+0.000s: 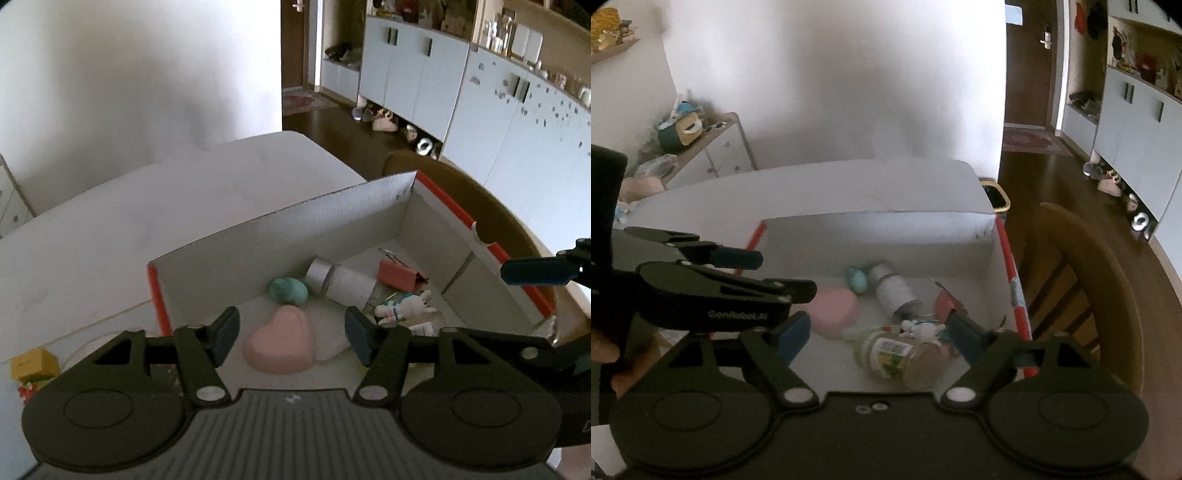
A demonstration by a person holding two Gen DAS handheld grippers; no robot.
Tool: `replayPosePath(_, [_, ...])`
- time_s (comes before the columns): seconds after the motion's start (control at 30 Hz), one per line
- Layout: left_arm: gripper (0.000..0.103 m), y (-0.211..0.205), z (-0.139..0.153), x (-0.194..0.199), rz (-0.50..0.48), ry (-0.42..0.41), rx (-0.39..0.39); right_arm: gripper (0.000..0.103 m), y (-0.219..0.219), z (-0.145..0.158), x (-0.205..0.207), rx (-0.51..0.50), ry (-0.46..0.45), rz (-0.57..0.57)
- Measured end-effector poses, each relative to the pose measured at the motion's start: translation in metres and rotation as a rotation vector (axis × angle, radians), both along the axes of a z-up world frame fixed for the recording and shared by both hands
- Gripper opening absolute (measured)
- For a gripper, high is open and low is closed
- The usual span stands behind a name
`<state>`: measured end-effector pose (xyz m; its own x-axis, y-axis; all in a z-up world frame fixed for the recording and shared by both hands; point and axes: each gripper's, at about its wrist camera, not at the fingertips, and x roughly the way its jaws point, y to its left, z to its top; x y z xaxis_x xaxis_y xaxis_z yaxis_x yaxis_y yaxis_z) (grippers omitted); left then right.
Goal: Organize rigid objects
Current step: 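Withdraw both grippers from the shoebox back over the table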
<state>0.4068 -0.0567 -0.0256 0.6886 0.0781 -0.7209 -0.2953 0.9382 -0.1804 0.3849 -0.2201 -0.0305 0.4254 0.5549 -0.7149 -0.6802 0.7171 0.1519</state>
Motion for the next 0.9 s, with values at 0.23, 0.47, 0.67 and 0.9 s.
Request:
replayPosePath(0.23, [0.068,0.013,0.012,-0.036,0.031,-0.069,-0.048,0.090,0.008,0.017,-0.024,0.037,-0.029,0.014])
replayPosePath(0.47, [0.068,0.033,0.018,-0.073,0.052,-0.110,-0.060,0.097,0.022,0.023,-0.050,0.066,-0.039,0.003])
replayPosePath(0.67, [0.079,0.052,0.021,-0.108,0.063,-0.148,-0.049,0.102,0.044,0.025,-0.077,0.082,-0.049,0.010])
replayPosePath(0.9, [0.081,0.078,0.020,-0.146,0.084,-0.177,-0.015,0.102,0.076,0.026,-0.108,0.105,-0.054,0.033])
